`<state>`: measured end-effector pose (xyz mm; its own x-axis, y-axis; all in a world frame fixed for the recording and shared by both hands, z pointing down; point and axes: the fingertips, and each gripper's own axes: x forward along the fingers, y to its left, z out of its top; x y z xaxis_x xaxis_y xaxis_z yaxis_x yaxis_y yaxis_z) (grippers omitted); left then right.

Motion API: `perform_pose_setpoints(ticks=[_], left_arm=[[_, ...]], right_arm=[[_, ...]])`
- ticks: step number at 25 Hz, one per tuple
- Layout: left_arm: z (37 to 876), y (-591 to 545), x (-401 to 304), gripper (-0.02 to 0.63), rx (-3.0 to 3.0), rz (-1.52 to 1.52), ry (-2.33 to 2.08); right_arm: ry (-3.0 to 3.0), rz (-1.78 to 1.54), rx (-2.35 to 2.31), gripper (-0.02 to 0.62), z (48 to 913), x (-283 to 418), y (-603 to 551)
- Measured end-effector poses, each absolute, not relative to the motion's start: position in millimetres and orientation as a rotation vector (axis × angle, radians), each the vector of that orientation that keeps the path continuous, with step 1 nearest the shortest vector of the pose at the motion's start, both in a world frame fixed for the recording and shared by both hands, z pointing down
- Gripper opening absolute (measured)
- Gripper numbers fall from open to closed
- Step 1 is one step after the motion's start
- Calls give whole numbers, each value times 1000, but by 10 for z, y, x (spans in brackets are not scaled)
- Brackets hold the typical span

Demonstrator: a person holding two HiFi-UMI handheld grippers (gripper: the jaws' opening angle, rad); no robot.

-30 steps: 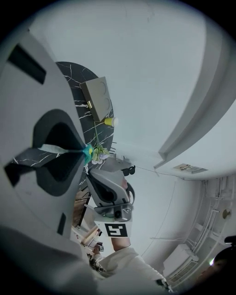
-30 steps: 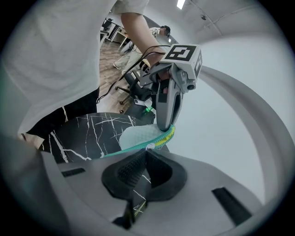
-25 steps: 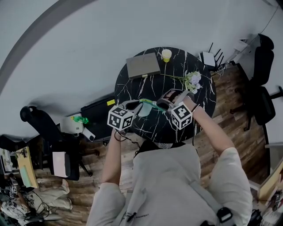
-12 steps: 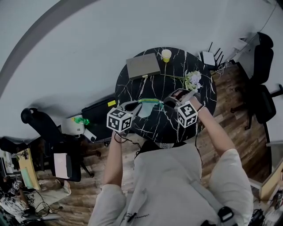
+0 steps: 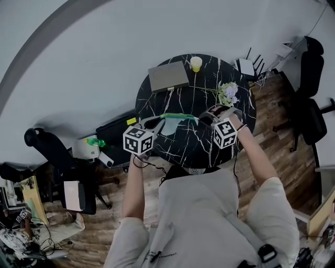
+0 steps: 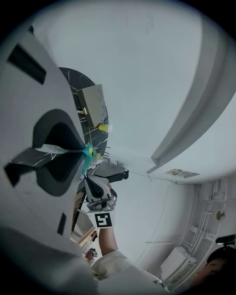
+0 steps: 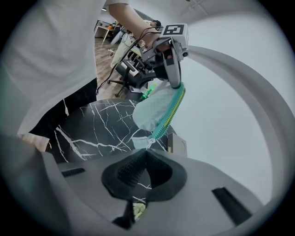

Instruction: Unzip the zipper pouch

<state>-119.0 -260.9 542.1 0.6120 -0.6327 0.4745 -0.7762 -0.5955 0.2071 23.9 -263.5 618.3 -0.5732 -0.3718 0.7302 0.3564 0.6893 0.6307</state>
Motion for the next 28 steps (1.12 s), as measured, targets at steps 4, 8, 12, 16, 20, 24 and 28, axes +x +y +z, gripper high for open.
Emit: perform_pose_setpoints(ticks=[4,8,12,16,20,24,28], left_arm=[[5434,-2640,-1149,38,2437,506,-1152],[5386,-2663,-1183,38,2435,473,-1212],[5317,-2692,-1223,38,2417,423,-1296],[5283,-2711,-1240,38,2394,400,-1394],[5249,-2700,-1230,38,2388,384,-1475],[5180,-2631,-1195,38,2411,374,-1538],[5183,-2572,-1158,38,2389,324,-1555]], right_arm=[[-2035,-835,102,14,6216,235,-2665],[-2169,-595,242,37,6103,189,-2685],[-2336,-375,372,58,5845,84,-2706],[-2524,-105,505,58,5624,-49,-2696],[-2666,121,652,57,5461,-140,-2677],[-2690,193,801,48,5383,-137,-2651],[-2693,325,915,51,5385,-123,-2630]])
